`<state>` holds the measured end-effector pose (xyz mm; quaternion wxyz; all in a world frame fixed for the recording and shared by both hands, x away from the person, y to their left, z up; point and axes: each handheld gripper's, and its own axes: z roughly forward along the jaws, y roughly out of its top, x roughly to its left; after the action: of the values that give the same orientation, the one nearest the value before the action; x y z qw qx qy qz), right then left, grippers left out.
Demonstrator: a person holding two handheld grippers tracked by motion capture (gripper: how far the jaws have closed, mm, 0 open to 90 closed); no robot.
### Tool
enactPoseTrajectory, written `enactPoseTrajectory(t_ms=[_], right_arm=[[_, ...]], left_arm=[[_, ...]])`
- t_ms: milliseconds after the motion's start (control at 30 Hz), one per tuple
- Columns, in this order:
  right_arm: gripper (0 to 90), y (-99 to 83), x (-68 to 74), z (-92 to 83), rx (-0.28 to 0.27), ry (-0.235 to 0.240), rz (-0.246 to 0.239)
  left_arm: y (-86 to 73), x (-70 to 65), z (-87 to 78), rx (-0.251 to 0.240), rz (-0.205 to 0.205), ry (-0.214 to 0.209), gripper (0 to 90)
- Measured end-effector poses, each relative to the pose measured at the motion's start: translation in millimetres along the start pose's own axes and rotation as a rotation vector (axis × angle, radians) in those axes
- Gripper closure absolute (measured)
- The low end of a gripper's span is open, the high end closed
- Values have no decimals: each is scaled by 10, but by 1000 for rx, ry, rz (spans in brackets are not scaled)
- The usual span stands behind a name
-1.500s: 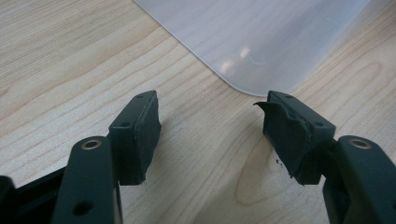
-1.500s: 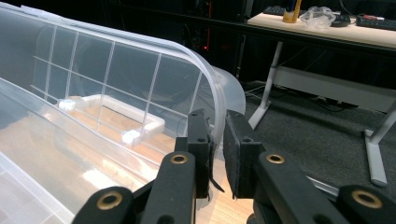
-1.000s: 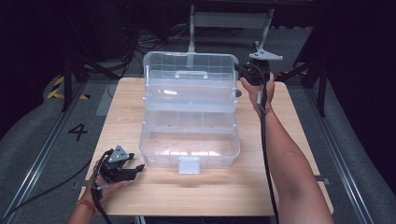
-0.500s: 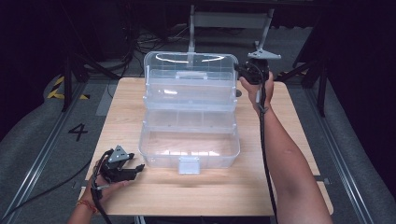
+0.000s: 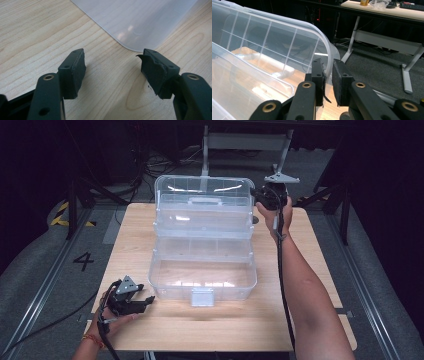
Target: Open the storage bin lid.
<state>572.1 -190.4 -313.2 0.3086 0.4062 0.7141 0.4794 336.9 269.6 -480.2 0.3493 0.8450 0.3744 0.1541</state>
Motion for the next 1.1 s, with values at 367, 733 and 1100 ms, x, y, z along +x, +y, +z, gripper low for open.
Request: enactPoseTrajectory(t_ms=[367,733,1100], right_arm=[[802,-8,-4,23,5,-4,2],[798,-15,-6,42,10,-8,5],[792,-16,-2,47,12,-14,3]], left_arm=[[0,0,0,0,1,0,366],[0,-1,0,1,-1,-1,366],[0,0,0,0,1,0,366]])
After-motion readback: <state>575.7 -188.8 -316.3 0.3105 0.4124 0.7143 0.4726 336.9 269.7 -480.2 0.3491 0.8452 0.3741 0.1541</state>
